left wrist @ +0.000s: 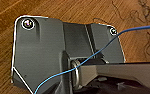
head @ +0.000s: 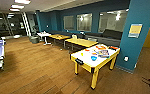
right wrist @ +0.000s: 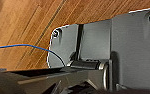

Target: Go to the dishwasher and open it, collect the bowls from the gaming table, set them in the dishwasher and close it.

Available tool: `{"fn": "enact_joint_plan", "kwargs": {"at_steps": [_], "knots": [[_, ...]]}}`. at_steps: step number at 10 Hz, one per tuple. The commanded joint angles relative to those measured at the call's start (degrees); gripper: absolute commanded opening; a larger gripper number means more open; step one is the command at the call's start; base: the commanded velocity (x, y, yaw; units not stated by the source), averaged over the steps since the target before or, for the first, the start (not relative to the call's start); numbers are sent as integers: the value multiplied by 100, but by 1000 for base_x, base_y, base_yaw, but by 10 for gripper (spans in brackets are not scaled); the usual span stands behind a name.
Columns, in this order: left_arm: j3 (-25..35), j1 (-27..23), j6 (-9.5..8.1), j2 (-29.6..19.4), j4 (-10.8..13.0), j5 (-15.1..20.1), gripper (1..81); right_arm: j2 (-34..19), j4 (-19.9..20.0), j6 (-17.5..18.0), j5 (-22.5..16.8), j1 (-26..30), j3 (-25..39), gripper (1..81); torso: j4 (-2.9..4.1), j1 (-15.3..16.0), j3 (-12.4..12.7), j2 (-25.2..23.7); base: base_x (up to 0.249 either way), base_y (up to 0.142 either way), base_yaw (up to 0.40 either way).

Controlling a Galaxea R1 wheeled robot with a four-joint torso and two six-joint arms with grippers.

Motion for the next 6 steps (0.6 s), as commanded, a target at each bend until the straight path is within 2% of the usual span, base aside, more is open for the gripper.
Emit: {"fn": "enact_joint_plan", "kwargs": {"at_steps": [1, 6], "knots": [[61, -152, 7, -37, 65, 268, 811, -1, -94, -15, -167, 170, 57, 811, 0, 0, 0, 0, 133, 0, 0], [61, -152, 7, -28, 65, 268, 811, -1, -94, -15, -167, 178, 57, 811, 0, -2, 0, 0, 149, 0, 0]]}}
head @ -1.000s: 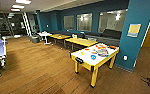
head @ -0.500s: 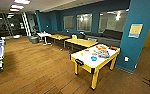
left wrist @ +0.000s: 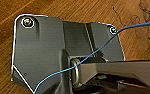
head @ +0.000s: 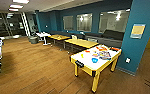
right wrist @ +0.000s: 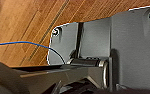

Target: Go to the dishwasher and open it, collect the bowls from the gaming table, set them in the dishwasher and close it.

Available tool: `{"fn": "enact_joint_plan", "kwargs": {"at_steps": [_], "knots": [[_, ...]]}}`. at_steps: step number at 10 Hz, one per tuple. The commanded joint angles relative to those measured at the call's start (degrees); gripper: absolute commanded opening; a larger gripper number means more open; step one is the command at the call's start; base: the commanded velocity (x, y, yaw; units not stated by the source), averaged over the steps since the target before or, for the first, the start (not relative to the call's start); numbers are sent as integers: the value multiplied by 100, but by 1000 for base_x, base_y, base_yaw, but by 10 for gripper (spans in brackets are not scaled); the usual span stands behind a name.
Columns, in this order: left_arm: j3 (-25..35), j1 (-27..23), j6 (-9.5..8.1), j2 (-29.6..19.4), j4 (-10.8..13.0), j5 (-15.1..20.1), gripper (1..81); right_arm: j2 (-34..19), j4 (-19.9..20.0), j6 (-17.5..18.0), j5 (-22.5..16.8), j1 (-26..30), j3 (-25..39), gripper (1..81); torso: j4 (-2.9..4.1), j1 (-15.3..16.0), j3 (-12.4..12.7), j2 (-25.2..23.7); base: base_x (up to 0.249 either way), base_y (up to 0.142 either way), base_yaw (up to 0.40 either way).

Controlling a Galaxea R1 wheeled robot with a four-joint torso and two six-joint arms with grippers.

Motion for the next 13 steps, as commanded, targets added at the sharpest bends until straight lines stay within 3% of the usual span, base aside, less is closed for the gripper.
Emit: {"fn": "enact_joint_plan", "kwargs": {"at_steps": [1, 13], "knots": [[61, -189, 7, -30, 63, 243, 811, -1, -89, -15, -159, 242, 57, 811, 0, 0, 0, 0, 152, 0, 0], [105, -189, 7, -39, 63, 226, 811, -62, -80, -24, -159, 215, 118, 811, 0, 5, 0, 0, 152, 51, 0]]}}
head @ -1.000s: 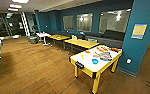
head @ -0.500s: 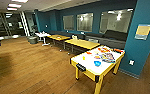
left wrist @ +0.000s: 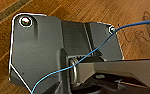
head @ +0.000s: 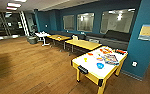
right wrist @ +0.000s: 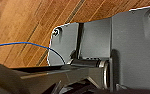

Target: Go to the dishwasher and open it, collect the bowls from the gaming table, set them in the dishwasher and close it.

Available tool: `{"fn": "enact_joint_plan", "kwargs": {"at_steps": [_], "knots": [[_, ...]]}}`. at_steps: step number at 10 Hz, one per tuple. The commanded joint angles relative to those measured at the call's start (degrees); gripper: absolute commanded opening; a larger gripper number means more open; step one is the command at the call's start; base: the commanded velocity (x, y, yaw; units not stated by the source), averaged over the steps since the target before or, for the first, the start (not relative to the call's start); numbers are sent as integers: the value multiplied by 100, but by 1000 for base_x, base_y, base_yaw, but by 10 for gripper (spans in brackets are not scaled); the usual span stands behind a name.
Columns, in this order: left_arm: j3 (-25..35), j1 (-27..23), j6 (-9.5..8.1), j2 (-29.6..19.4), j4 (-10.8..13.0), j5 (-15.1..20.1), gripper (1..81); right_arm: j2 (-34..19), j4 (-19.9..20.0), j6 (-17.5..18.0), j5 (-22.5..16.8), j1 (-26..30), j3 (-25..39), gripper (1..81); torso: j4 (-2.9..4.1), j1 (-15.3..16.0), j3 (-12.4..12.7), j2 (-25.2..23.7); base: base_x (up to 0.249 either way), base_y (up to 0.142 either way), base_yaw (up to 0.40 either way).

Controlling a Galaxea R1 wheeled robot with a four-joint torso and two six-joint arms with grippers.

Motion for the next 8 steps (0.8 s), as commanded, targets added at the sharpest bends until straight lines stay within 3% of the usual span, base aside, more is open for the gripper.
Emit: {"fn": "enact_joint_plan", "kwargs": {"at_steps": [1, 4, 8], "knots": [[118, -211, 6, -71, 63, 204, 811, -140, -80, -21, -138, 193, 239, 811, 0, 0, 0, 0, 152, 0, 0], [206, -211, -3, -115, 46, 89, 811, -369, -80, -13, -138, 237, 557, 811, 0, 0, 0, 0, 152, 0, 0], [206, -176, -3, -115, 55, 63, 811, -360, -80, -13, -138, 229, 530, 811, 0, 0, 0, 0, 145, 91, 0]]}}
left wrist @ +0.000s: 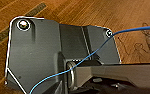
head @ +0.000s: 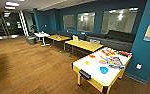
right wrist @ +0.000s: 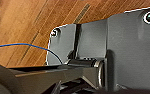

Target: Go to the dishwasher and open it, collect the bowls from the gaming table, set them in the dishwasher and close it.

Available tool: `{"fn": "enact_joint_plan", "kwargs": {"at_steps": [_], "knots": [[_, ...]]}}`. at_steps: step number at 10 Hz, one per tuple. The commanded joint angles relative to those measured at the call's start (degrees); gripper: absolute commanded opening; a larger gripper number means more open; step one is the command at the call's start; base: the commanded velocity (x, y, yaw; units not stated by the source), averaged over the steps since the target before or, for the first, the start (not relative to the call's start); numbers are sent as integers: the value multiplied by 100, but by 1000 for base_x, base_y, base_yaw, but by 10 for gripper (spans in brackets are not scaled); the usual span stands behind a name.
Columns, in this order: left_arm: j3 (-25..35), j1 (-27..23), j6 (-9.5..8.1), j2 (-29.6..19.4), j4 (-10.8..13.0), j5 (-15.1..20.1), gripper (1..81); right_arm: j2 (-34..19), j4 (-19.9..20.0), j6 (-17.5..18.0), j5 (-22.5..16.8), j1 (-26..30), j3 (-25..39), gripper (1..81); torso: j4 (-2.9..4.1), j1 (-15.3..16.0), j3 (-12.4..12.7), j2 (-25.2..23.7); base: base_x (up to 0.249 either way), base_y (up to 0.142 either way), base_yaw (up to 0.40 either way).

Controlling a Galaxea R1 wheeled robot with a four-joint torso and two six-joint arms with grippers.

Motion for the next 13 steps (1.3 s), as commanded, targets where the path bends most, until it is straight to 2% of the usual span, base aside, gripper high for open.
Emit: {"fn": "enact_joint_plan", "kwargs": {"at_steps": [1, 13], "knots": [[54, -175, -2, -48, 56, 219, 811, 31, -83, -24, -141, 224, 102, 811, 0, 0, 0, 0, 140, 105, 0], [54, -175, 7, -39, 65, 227, 811, 49, -83, -15, -141, 207, 85, 811, 0, 0, 0, 0, 139, 88, 0]]}}
